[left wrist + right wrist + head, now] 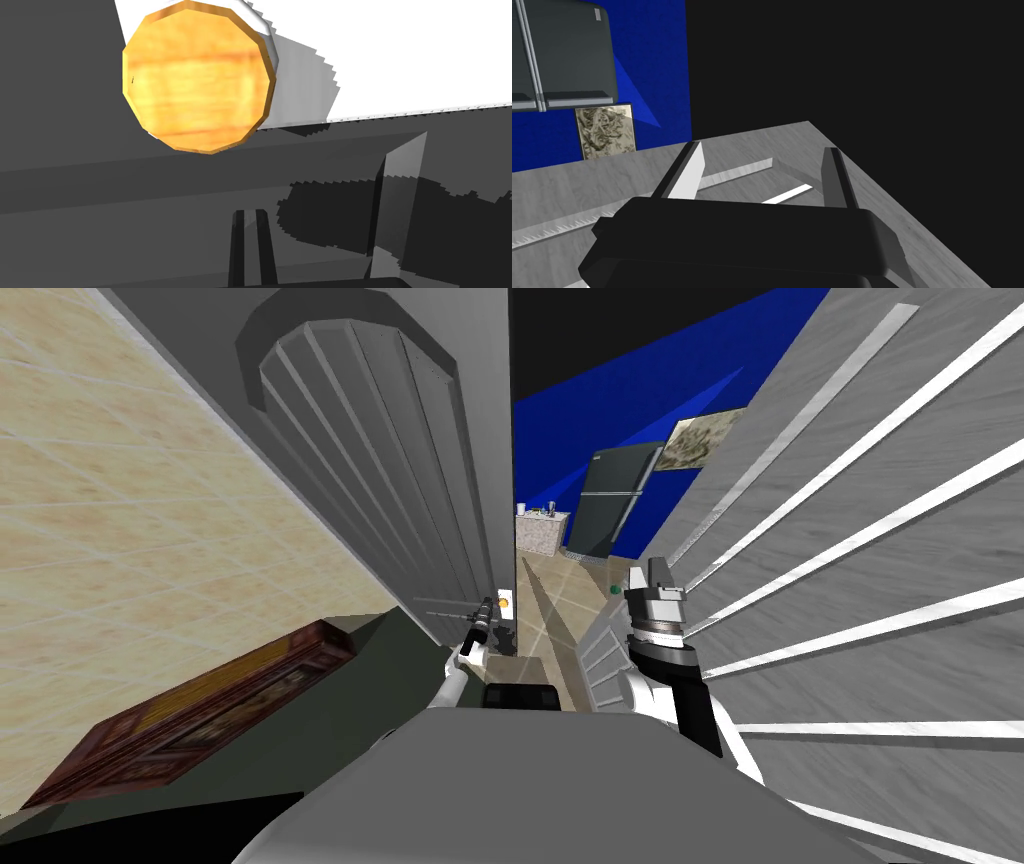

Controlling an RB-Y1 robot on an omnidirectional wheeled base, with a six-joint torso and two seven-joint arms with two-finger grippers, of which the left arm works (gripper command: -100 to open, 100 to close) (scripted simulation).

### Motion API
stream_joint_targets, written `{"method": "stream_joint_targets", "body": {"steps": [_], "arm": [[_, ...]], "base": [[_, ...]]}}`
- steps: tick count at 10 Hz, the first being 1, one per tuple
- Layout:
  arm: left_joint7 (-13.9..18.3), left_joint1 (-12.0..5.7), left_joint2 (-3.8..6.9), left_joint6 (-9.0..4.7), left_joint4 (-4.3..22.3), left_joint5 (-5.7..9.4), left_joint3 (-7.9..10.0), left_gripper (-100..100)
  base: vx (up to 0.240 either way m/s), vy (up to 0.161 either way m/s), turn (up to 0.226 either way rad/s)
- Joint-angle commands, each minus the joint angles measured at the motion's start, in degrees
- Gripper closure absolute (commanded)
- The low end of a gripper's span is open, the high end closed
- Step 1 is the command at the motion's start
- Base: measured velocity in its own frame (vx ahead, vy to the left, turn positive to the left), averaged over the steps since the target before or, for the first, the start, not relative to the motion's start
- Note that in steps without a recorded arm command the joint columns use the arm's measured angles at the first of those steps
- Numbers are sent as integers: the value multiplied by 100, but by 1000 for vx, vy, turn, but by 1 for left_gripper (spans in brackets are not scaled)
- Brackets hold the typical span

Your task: Push the door open

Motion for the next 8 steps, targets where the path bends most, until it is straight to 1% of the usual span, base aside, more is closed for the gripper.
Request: {"method": "stream_joint_targets", "body": {"steps": [1, 3, 6, 7, 8], "arm": [[16, 21, -6, 34, -37, 11, -26, -100], [25, 41, -46, 78, -81, 26, -51, -100], [42, 78, -212, 157, -161, 54, -97, -100], [38, 62, -177, 139, -137, 49, -85, -100], [35, 51, -119, 116, -109, 47, -66, -100]], "base": [[-202, -65, 9], [-210, -71, 24], [-259, -27, 26], [-105, -27, 5], [82, -13, -27]]}}
